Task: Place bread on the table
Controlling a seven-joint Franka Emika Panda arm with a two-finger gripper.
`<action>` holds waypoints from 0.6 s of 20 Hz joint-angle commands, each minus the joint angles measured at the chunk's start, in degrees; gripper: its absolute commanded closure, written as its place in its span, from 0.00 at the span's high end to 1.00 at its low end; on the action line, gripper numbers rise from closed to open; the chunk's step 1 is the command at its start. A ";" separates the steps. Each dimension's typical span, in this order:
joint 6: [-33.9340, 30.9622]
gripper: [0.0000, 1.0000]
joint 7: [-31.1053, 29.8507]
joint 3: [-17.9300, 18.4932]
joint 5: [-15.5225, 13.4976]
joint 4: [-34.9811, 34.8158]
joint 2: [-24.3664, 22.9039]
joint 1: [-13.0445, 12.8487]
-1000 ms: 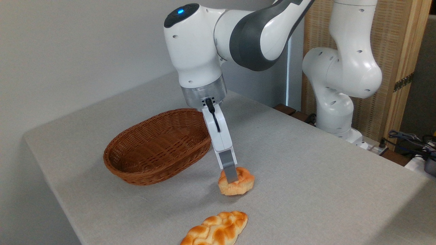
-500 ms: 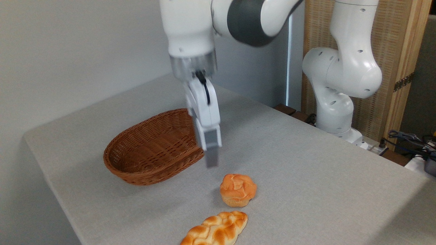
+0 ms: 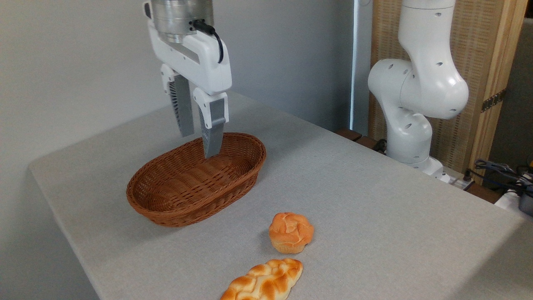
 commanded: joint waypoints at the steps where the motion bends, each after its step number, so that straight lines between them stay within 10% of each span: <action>1: -3.18 1.00 -3.36 -0.72 -0.87 5.55 3.37 1.03; 12: -9.94 1.00 4.46 -0.37 1.50 5.64 3.19 0.95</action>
